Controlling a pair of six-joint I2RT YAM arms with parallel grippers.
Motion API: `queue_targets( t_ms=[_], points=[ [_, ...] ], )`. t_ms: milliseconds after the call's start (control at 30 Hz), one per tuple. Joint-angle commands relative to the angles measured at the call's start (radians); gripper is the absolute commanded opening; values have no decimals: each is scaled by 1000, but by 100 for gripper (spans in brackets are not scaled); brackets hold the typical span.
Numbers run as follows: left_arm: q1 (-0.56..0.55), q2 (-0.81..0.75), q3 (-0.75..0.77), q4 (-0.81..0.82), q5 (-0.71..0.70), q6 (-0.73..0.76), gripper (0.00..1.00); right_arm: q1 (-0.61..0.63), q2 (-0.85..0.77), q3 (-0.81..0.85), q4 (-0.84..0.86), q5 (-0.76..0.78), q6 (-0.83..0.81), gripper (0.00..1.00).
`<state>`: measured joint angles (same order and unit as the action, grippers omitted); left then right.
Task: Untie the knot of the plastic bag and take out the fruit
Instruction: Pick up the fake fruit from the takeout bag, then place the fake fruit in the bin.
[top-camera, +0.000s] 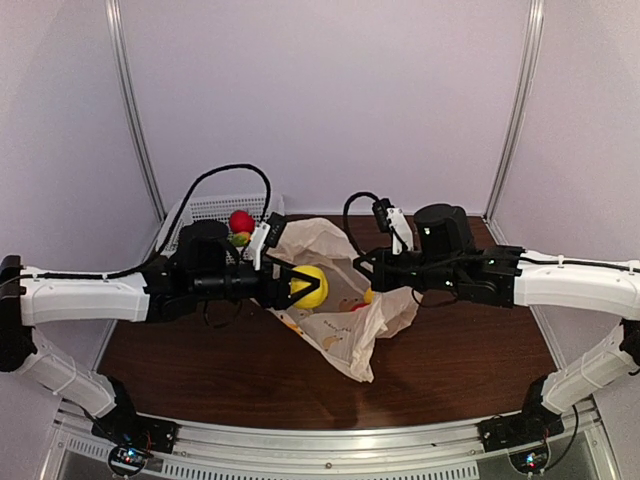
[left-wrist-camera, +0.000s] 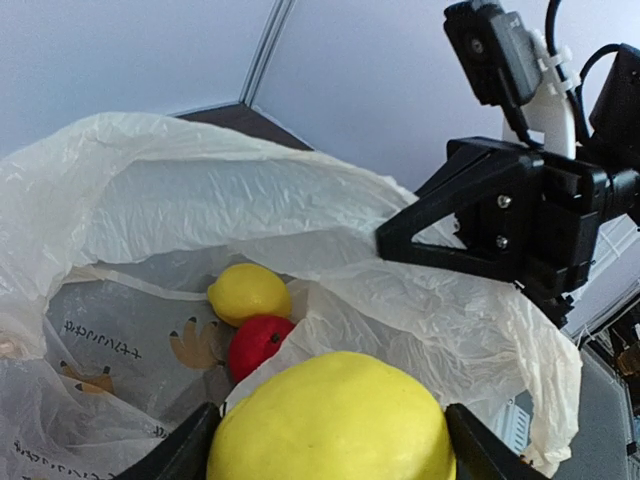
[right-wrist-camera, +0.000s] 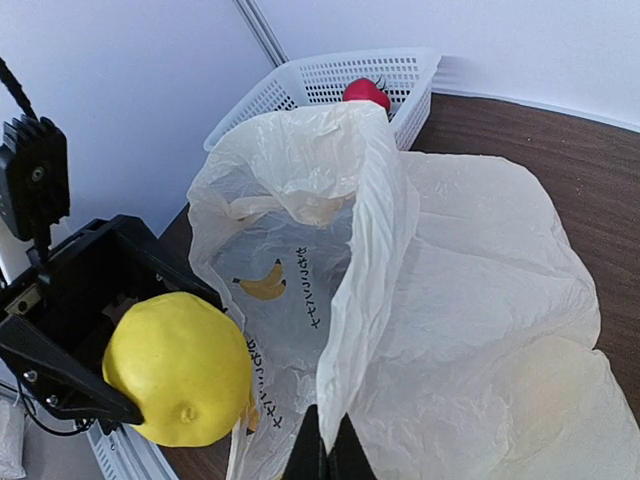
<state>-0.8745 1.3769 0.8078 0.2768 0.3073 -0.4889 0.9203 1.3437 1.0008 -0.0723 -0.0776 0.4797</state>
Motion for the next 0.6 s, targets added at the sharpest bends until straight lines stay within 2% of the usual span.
queue_targets(
  t_ms=[0,133,300,567],
  points=[
    [-4,-81,40,-68,8,-30,61,1,-6,-10,25,10,14,0],
    [-3,-150,68,-154,-50,-41,61,0,-12,-11,22,13,13,0],
    [15,-198,176,-367,-137,-1,61,2,-17,-16,19,13,9,0],
    [167,-206,276,-497,-128,14,61,7,-28,-28,17,18,7,0]
  ],
)
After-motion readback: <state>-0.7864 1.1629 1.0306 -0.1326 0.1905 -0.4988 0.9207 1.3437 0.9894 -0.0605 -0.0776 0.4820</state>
